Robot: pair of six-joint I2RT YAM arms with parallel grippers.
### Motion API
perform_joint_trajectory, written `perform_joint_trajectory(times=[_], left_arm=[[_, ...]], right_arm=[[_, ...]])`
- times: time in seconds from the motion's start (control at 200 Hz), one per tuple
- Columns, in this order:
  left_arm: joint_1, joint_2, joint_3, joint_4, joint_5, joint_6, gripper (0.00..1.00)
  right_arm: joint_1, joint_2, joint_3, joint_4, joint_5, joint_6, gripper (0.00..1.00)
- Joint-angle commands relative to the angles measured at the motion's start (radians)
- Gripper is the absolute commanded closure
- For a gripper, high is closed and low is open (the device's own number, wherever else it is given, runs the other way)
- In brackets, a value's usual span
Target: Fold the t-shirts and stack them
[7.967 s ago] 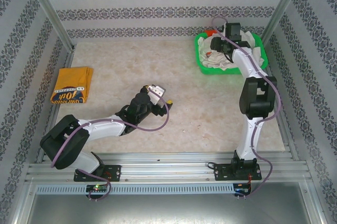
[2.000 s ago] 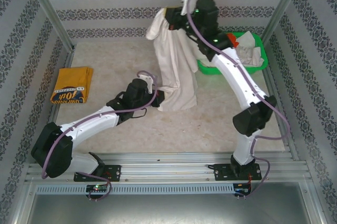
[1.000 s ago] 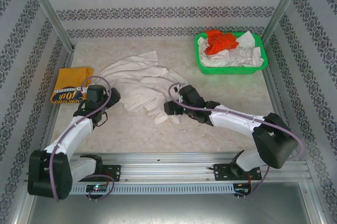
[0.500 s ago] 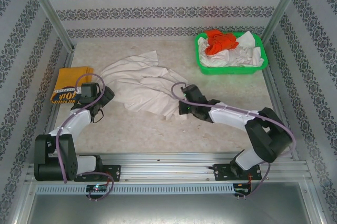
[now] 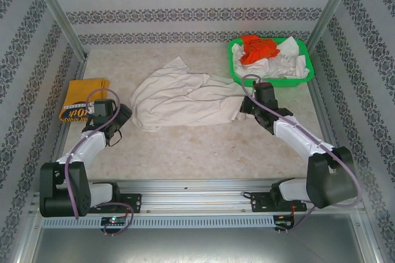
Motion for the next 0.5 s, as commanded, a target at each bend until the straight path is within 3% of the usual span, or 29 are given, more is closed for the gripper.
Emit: perform_joint_trajectory(times=[0.0, 0.21, 0.405, 0.495], left_arm=[[-0.028, 0.029, -0.035, 0.036, 0.080, -0.098, 0.24], [-0.084, 0.099, -0.067, 0.159, 0.115, -0.196, 0.46], [-0.085, 0.211, -0.035, 0.248, 0.167, -0.233, 0.50], [-0.084, 0.264, -0.026, 0.317, 0.192, -0.264, 0.60]], right_arm=[[-0.004, 0.032, 0.030, -0.013, -0.031, -0.006, 1.00], [-0.004, 0.074, 0.030, 0.021, -0.071, 0.022, 1.00], [-0.005, 0.082, 0.026, 0.022, -0.074, 0.024, 1.00], [-0.005, 0.079, 0.027, 0.019, -0.069, 0.020, 1.00]])
